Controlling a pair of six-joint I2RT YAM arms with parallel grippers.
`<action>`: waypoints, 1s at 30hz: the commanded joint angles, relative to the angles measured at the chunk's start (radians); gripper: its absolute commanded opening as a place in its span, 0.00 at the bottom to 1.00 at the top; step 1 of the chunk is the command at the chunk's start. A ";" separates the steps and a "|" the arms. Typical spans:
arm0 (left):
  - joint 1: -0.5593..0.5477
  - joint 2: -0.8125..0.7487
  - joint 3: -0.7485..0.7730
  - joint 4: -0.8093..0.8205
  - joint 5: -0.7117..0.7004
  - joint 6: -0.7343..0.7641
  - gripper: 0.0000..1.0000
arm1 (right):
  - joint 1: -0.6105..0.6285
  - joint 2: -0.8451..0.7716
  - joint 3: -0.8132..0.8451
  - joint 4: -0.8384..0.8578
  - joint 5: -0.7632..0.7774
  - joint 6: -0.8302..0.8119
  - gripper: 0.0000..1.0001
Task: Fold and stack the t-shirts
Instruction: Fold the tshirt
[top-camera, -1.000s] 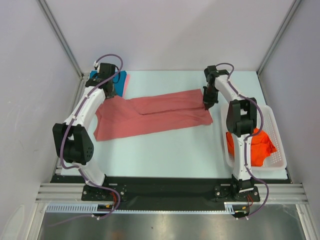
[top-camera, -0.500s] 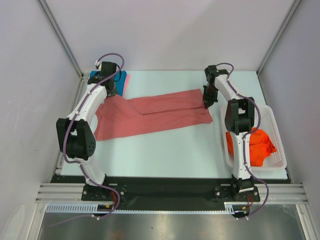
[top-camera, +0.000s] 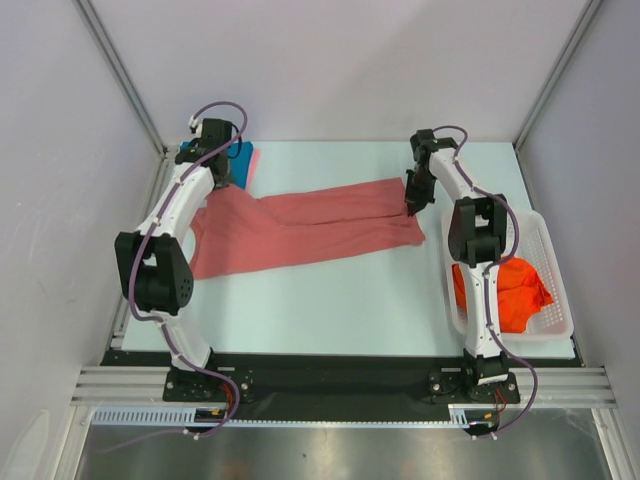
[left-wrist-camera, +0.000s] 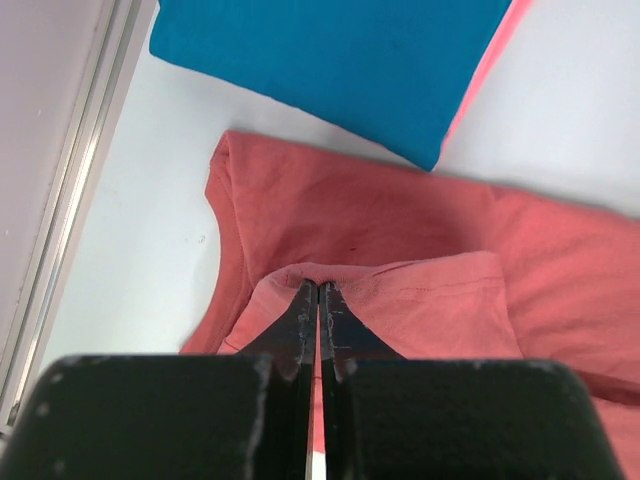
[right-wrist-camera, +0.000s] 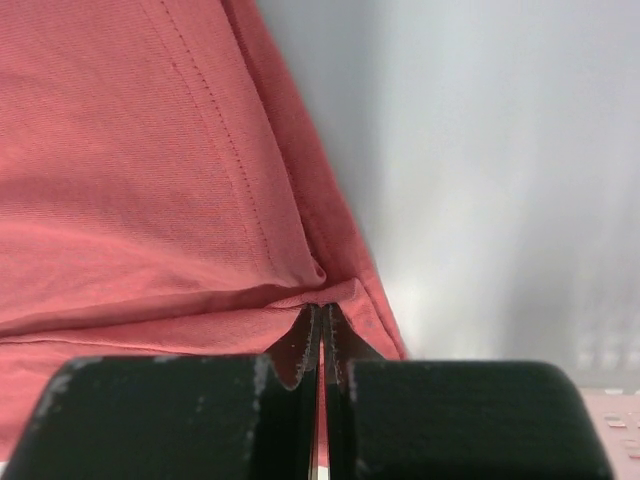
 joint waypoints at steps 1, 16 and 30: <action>0.014 0.024 0.058 0.022 -0.028 0.015 0.00 | -0.012 0.013 0.055 -0.010 -0.003 0.003 0.02; 0.054 0.019 0.232 -0.191 -0.125 -0.043 1.00 | -0.014 -0.105 0.061 -0.097 0.084 -0.020 0.61; 0.078 -0.421 -0.530 -0.058 0.319 -0.201 0.54 | 0.064 -0.435 -0.536 0.200 -0.121 0.021 0.56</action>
